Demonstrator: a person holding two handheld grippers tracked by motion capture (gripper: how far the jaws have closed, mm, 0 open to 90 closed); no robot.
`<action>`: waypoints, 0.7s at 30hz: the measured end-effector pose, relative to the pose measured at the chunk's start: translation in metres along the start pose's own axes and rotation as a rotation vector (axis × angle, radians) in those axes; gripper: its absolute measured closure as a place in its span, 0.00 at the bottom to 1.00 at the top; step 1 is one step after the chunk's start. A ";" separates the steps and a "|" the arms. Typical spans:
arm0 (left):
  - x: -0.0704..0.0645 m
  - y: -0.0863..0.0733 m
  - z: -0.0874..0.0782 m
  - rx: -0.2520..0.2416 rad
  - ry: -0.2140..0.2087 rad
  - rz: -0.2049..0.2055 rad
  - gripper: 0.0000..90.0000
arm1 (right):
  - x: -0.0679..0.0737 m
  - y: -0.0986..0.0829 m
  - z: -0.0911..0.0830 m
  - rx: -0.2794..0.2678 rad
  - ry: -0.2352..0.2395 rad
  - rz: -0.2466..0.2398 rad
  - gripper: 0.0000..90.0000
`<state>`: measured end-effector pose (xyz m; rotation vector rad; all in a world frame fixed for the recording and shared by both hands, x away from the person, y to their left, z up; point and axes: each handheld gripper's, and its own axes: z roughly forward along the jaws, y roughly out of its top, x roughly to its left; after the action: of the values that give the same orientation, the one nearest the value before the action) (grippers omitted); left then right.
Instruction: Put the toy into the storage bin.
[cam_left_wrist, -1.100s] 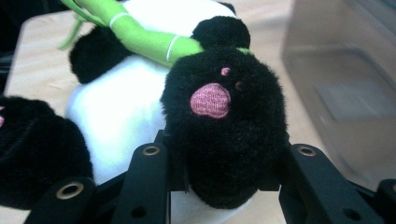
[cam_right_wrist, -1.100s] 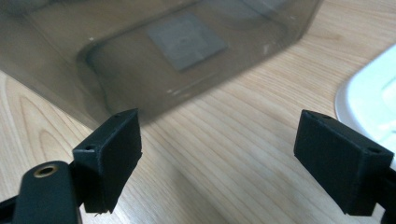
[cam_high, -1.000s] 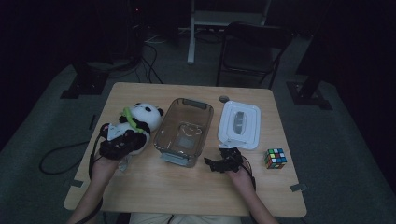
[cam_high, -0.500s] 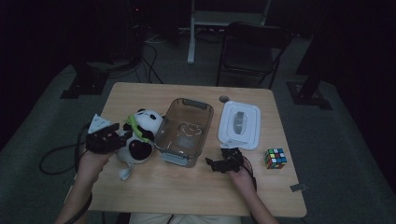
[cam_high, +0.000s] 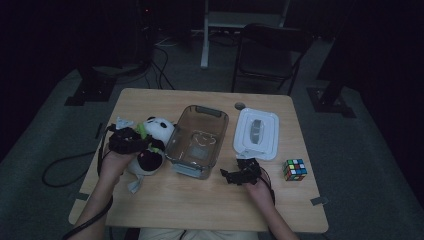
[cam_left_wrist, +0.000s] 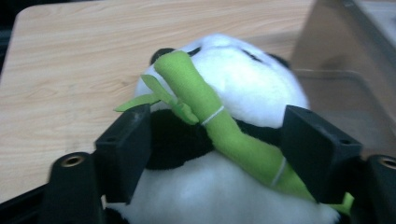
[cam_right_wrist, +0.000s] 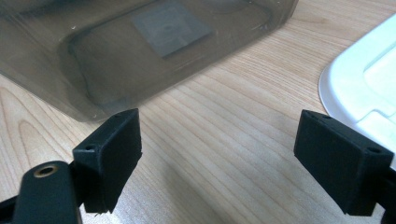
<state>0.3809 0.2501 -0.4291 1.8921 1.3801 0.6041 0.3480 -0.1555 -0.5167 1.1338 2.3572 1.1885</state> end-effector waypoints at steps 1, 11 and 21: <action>0.000 0.000 0.002 0.006 0.003 0.003 0.27 | 0.000 0.000 0.000 -0.001 0.003 0.002 0.16; 0.000 -0.003 0.019 0.050 0.012 0.070 0.53 | 0.004 0.003 0.002 -0.002 0.013 -0.004 0.16; 0.006 -0.001 0.013 -0.046 0.024 0.015 0.77 | 0.008 0.007 0.001 -0.017 0.030 -0.004 0.16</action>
<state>0.3914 0.2528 -0.4383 1.8660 1.3570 0.6622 0.3473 -0.1465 -0.5108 1.1125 2.3655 1.2303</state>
